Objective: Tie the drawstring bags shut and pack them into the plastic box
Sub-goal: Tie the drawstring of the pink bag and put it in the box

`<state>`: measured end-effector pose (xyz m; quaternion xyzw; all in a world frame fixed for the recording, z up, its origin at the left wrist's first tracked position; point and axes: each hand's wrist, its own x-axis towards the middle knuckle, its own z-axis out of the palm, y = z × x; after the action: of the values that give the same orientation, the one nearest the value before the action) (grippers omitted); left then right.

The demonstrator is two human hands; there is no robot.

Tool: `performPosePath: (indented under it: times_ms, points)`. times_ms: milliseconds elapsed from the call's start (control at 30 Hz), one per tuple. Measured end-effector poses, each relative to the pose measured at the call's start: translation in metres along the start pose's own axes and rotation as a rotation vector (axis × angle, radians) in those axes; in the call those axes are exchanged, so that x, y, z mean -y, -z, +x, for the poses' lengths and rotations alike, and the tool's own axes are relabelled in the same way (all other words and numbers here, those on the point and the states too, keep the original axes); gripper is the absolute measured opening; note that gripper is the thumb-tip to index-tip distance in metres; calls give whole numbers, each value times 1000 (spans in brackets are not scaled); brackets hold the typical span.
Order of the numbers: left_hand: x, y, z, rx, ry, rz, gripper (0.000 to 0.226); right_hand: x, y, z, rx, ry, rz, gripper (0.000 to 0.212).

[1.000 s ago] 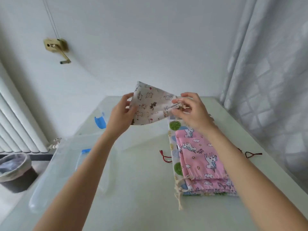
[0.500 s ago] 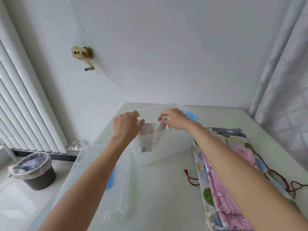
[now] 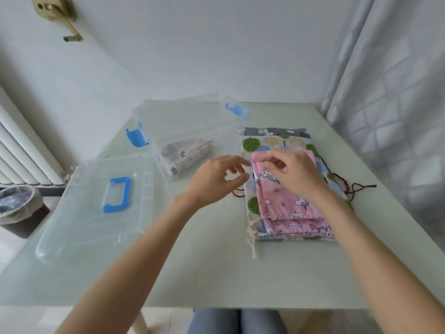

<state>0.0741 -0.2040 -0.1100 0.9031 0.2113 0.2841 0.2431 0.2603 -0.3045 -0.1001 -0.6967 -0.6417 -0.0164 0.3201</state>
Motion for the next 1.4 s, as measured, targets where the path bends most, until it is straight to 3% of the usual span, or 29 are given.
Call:
performPosePath:
  times_ms: [67, 167, 433, 667, 767, 967, 1067, 1167, 1267, 1400]
  points:
    - [-10, -28, -5, 155, 45, 6, 27, -18, 7, -34, 28, -83, -11, 15]
    - [-25, -62, -14, 254, 105, 94, 30, -45, 17, -81, 19, -194, -57, 13]
    - [-26, -70, -39, 258, 142, 71, 21, -75, 28, -142, 12, -295, -99, 24]
    - [-17, -51, -38, 118, 61, 158, 11, -70, 29, -139, -89, -242, -107, 10]
    - [-9, -49, -34, 5, 217, -85, 11, -65, 34, -130, -142, -224, -34, 11]
    - [4, -45, -40, -306, 523, -538, 17, -66, 33, -125, -276, -364, 98, 13]
    - [-6, -48, -38, -262, 474, -780, 17, -53, 33, -118, -328, -360, 255, 12]
    - [-23, -56, -31, -196, 371, -913, 16, -31, 32, -104, -330, -223, 386, 16]
    - [-36, -65, -21, -182, 300, -998, 30, -18, 28, -89, -266, -231, 704, 22]
    - [-49, -71, -8, -216, 284, -1406, 43, -14, 20, -78, -248, -258, 1118, 25]
